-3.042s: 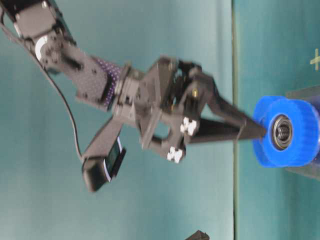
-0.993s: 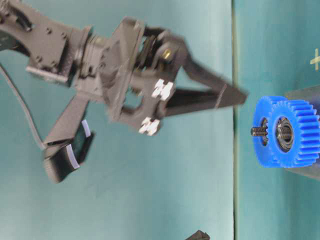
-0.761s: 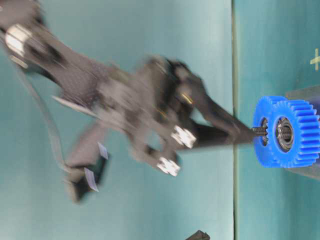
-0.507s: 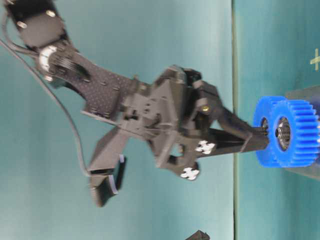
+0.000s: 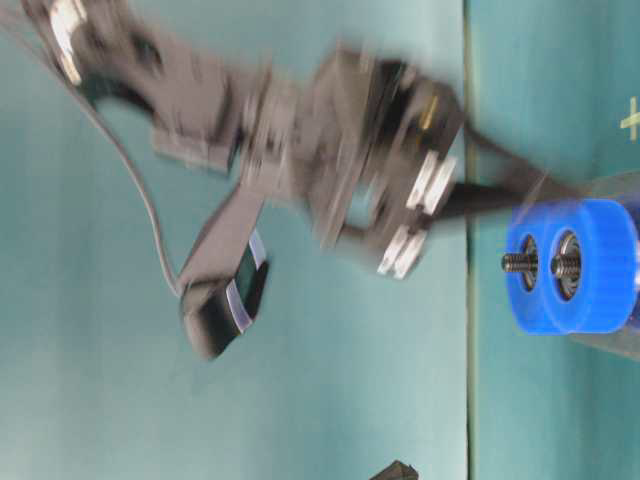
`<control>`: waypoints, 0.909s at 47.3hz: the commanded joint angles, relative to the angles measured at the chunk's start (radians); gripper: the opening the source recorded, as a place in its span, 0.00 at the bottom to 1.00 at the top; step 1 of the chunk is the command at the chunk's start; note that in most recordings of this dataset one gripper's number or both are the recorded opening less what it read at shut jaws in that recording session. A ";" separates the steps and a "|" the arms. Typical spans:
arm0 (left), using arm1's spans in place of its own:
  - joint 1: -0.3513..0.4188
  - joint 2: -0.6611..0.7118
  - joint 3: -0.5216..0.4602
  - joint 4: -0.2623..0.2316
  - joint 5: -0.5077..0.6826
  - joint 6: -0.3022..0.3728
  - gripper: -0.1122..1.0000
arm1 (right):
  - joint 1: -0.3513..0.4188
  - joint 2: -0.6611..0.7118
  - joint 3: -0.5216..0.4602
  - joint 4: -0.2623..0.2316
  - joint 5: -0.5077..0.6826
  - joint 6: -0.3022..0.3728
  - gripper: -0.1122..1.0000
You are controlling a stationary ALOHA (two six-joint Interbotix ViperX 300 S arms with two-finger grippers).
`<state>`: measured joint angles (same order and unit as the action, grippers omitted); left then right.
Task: Fit the small gear onto the shaft.
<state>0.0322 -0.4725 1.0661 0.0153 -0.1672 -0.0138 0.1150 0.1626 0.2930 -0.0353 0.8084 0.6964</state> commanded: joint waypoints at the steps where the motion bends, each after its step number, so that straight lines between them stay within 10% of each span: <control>1: 0.002 -0.005 -0.018 0.003 -0.009 0.000 0.10 | 0.020 -0.067 -0.002 0.000 0.005 0.037 0.08; 15: 0.002 -0.002 -0.023 0.003 -0.009 0.000 0.10 | -0.035 -0.071 -0.034 -0.077 -0.046 0.029 0.08; 43: 0.002 -0.002 -0.023 0.003 -0.009 0.000 0.10 | -0.097 0.026 -0.048 -0.080 -0.140 0.003 0.08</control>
<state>0.0322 -0.4694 1.0661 0.0153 -0.1672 -0.0123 0.0184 0.2163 0.2500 -0.1135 0.6611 0.7087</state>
